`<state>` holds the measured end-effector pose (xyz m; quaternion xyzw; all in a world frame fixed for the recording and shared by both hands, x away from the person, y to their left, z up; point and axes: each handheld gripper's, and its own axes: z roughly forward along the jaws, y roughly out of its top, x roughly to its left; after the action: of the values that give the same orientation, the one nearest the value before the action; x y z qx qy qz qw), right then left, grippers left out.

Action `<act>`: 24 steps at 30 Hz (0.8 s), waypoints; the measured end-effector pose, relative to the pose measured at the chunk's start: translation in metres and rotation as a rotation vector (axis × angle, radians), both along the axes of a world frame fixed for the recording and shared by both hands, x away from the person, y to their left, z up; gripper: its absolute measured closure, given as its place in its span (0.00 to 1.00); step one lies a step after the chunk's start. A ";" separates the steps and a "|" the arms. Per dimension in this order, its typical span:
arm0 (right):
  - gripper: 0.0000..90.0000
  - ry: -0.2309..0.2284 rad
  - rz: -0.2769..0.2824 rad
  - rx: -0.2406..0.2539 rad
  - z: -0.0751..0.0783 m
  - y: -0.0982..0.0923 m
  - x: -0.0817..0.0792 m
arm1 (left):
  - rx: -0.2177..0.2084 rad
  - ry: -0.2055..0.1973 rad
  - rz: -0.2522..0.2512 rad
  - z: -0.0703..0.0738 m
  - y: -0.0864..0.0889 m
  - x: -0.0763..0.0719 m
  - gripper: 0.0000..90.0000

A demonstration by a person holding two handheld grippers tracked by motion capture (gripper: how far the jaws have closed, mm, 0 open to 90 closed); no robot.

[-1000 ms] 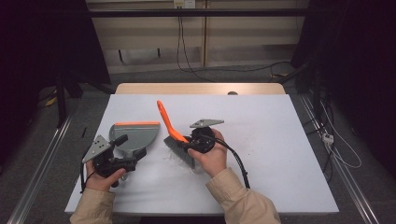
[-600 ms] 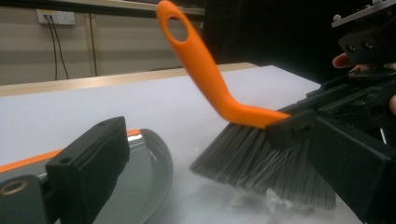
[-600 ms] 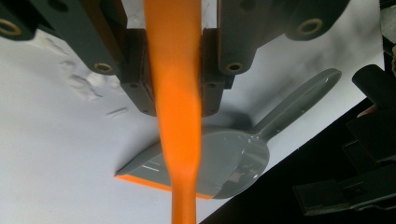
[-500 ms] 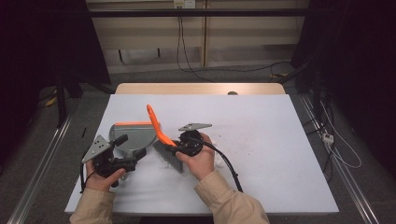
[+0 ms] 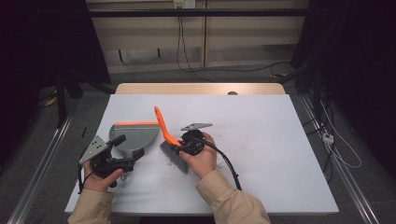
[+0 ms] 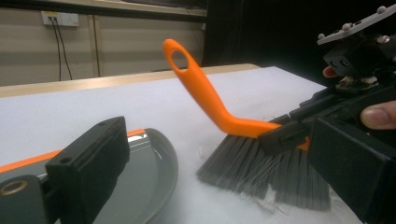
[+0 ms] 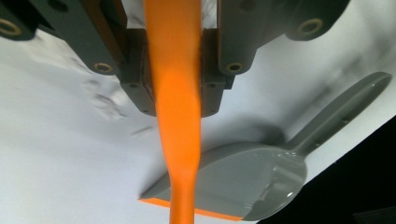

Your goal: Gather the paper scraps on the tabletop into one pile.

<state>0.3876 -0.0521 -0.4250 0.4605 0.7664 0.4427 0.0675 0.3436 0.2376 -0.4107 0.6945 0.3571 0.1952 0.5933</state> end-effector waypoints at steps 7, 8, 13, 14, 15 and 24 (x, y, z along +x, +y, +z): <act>0.80 -0.012 -0.044 -0.041 0.003 -0.026 0.001 | 0.003 0.000 -0.003 0.000 -0.003 0.000 0.06; 0.80 -0.012 -0.049 -0.040 0.003 -0.029 0.001 | 0.004 0.000 -0.003 0.000 -0.003 0.000 0.06; 0.80 -0.030 -0.084 -0.055 0.005 -0.043 0.003 | 0.014 -0.002 -0.010 0.000 -0.005 0.001 0.06; 0.80 -0.039 -0.086 -0.055 0.006 -0.045 0.003 | 0.011 0.000 -0.008 -0.001 -0.005 0.001 0.06; 0.80 -0.042 -0.086 -0.043 0.008 -0.048 0.003 | 0.010 0.000 -0.009 -0.001 -0.006 0.001 0.06; 0.80 -0.062 -0.042 0.043 0.024 -0.033 -0.003 | 0.010 0.003 -0.009 -0.001 -0.007 0.002 0.06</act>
<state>0.3842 -0.0849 -0.4012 0.4639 0.7443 0.4718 0.0907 0.3455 0.2306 -0.4114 0.6992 0.3539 0.1936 0.5902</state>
